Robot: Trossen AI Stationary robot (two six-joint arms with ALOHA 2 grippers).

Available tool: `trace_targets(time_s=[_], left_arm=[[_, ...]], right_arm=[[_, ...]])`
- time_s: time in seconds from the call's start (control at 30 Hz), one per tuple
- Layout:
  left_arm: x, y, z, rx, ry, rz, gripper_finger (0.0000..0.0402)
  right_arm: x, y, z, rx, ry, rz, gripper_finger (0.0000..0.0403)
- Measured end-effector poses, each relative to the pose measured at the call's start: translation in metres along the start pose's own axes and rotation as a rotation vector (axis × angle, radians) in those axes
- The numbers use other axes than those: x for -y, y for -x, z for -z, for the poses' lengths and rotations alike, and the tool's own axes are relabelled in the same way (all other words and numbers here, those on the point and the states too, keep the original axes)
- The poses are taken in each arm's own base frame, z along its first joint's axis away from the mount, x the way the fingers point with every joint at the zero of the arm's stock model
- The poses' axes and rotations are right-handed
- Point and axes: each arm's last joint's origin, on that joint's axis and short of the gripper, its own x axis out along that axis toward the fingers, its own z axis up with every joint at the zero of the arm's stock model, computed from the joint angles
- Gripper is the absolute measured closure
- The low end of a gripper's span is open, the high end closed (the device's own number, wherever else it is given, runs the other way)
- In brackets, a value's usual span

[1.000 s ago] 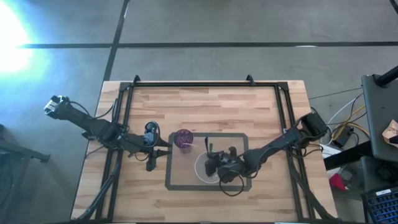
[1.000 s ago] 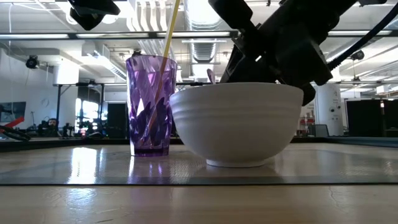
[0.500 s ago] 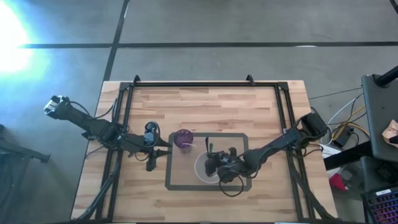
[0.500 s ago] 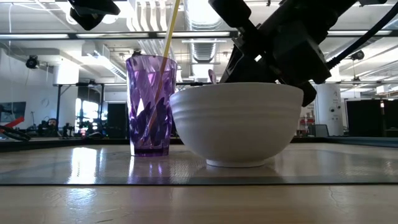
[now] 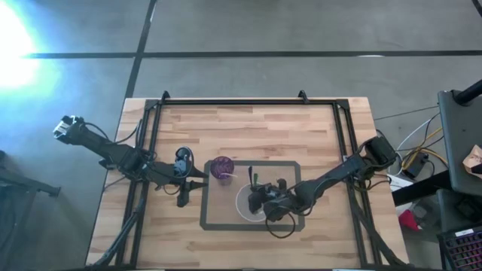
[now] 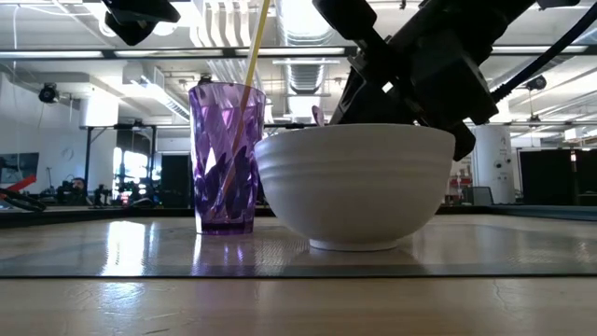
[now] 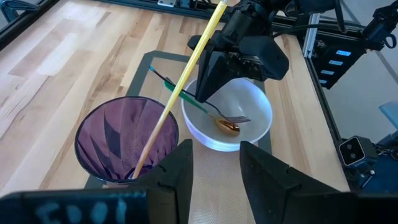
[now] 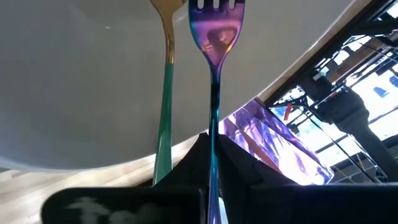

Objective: Pick & Place Utensil
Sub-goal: Put the blue fork on the white bowl, then return to Home Position

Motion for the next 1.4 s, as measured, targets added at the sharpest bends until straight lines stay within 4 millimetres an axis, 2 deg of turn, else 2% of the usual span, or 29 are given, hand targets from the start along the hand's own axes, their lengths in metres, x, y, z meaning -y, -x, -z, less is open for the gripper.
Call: trace_targets(time_s=[0.13, 0.3, 0.53, 0.93, 1.13, 1.4], left_arm=[[0.000, 0.000, 0.000, 0.000, 0.000, 0.000, 0.0278], [0.000, 0.000, 0.000, 0.000, 0.000, 0.000, 0.0278], [0.000, 0.000, 0.000, 0.000, 0.000, 0.000, 0.0278], [0.000, 0.000, 0.000, 0.001, 0.000, 0.000, 0.0278], [-0.001, 0.006, -0.002, 0.017, -0.025, 0.018, 0.0287], [-0.013, 0.027, -0.011, 0.089, -0.056, 0.056, 0.0335]], right_arm=[[0.000, 0.000, 0.000, -0.001, -0.011, 0.001, 0.0379], [0.001, 0.000, 0.000, -0.001, -0.070, 0.005, 0.0344], [0.001, 0.000, 0.000, -0.004, -0.068, 0.011, 0.0308], [0.009, 0.009, 0.000, -0.196, -0.127, 0.069, 0.0303], [0.015, 0.018, 0.016, -0.310, -0.409, 0.122, 0.0315], [0.019, 0.048, 0.069, -0.329, -0.807, 0.194, 0.0332]])
